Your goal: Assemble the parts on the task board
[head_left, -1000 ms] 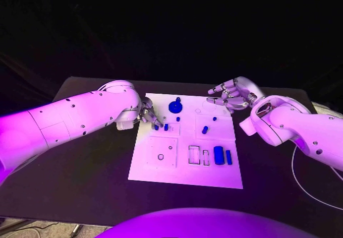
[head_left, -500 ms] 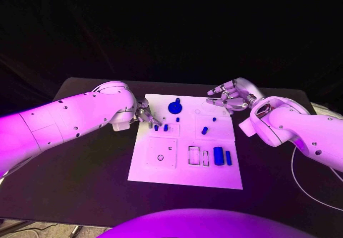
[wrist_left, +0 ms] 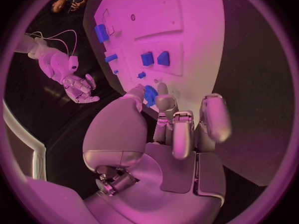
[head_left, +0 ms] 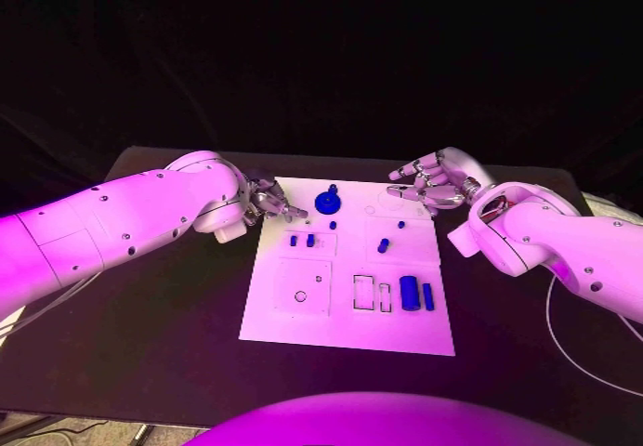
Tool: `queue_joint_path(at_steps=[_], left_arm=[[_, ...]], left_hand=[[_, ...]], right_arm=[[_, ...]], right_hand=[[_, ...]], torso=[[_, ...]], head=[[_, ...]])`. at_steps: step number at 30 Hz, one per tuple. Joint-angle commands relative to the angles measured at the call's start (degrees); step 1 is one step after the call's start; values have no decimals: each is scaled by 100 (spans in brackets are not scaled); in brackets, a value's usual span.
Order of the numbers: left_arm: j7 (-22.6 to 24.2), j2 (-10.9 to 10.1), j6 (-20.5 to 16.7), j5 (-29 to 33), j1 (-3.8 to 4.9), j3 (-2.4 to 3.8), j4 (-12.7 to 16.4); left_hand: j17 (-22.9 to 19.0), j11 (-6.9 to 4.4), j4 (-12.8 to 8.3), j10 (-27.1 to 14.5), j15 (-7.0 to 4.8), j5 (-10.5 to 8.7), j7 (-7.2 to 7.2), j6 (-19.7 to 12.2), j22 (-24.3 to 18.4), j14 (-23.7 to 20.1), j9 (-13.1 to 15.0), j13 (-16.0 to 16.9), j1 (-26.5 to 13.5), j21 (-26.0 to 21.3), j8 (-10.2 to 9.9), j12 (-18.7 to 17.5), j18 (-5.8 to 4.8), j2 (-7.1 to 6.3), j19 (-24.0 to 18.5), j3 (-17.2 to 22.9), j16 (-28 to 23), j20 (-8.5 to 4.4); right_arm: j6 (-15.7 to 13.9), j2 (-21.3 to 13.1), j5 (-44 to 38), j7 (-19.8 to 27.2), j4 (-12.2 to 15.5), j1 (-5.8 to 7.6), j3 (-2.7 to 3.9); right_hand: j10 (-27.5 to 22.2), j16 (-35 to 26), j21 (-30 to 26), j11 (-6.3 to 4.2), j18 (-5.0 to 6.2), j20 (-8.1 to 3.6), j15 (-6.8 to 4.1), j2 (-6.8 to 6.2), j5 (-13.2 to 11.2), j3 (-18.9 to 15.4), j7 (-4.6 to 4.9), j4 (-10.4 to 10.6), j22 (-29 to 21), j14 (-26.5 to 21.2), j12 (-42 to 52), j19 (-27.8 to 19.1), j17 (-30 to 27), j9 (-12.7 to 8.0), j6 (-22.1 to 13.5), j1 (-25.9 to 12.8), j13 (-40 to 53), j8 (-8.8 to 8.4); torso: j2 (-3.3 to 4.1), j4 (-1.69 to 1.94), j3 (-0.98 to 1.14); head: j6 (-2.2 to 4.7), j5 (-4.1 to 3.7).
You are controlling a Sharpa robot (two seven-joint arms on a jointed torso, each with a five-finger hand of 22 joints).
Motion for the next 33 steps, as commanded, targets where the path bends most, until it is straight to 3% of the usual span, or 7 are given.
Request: queue_joint_path(at_steps=[1, 3, 6, 14, 17, 24, 33], left_arm=[[1043, 8, -587, 459, 6, -5, -8], [1473, 36, -648, 427, 3, -30, -26], [2108, 119, -787, 111, -20, -73, -59], [2977, 403, -1372, -1321, -162, -137, -192], [2921, 498, -1463, -1800, -193, -170, -254], [2418, 692, -1077, -2542, -257, -211, -349], [2089, 878, -778, -2754, -287, -220, -476]], left_hand=[[215, 172, -195, -778, 131, 4, 169, -396, -881, 65, -104, -809, 554, -1215, -170, -936, 254, 82, -691, 103, -792, 90], [-845, 331, -380, -1254, 272, 17, 351, -677, -1861, -542, -295, -1119, 1066, -2526, -389, -1393, 461, 110, -1455, 289, -1808, 204], [-2510, 577, -606, -1808, 482, 11, 539, -880, -2296, -1755, -663, -1716, 1666, -3226, -753, -2141, 459, 47, -1919, 641, -3561, 383], [-3397, 729, -905, -1803, 599, -52, 479, -840, -2741, -1614, -1775, -3368, 2082, -3756, -1707, -3519, 545, -365, -1656, 1039, -4342, 537], [-3232, 692, -898, -1715, 539, -145, 441, -723, -2784, -1071, -1954, -3636, 1995, -3693, -1828, -3664, 557, -372, -1238, 966, -3985, 494], [-1123, 613, -846, -1479, 458, -158, 481, -274, -2315, -20, -2314, -4133, 1840, -2950, -1992, -3841, 443, -364, -256, 743, -1742, 388], [-925, 541, -813, -1191, 382, -159, 428, 12, -1612, 96, -2469, -4330, 1815, -2088, -2042, -3883, 298, -348, 127, 725, -1441, 319]], right_arm=[[65, -5, -14, 47, 8, -5, 0], [65, -7, -14, 46, 10, -5, -1], [65, -5, -14, 49, 10, -6, -1], [79, 13, -14, 53, 6, -6, -1], [86, 18, -14, 52, 5, -7, -2], [97, 29, -13, 52, 4, -8, -3], [98, 39, -13, 56, 3, -8, -4]], right_hand=[[-29, -19, -30, -8, 61, 1, -30, 29, 35, 3, 1, 32, -5, 216, -21, -40, -5, 6, -46, -45, -5, -10], [-29, -23, -35, -8, 61, 1, -30, 30, 38, 2, 2, 36, -9, 216, -21, -40, -7, 7, -48, -48, -8, -10], [-31, -27, -40, -8, 62, 1, -30, 33, 43, 4, 1, 38, -13, 215, -24, -40, -10, 7, -49, -47, -13, -9], [-31, -28, -44, -9, 62, 1, -31, 39, 53, 9, 1, 38, -16, 216, -27, -39, -9, 8, -49, -40, -18, -9], [-29, -29, -45, -10, 61, 1, -31, 43, 61, 14, 0, 36, -15, 217, -25, -36, -7, 9, -50, -33, -19, -8], [-28, -27, -51, -11, 62, 0, -32, 48, 72, 20, 1, 34, -21, 219, -24, -37, -2, 10, -51, -24, -21, -8], [-24, -28, -53, -11, 61, 0, -33, 55, 92, 29, 1, 32, -19, 221, -20, -31, 1, 11, -51, -14, -23, -7]], torso=[[4, 4, 2], [7, 2, -3], [10, -2, -9], [19, -15, -10], [23, -18, -9], [30, -17, -13], [21, -16, -8]], head=[[5, -5], [20, -13], [34, -24], [80, -68], [94, -82], [105, -102], [94, -112]])
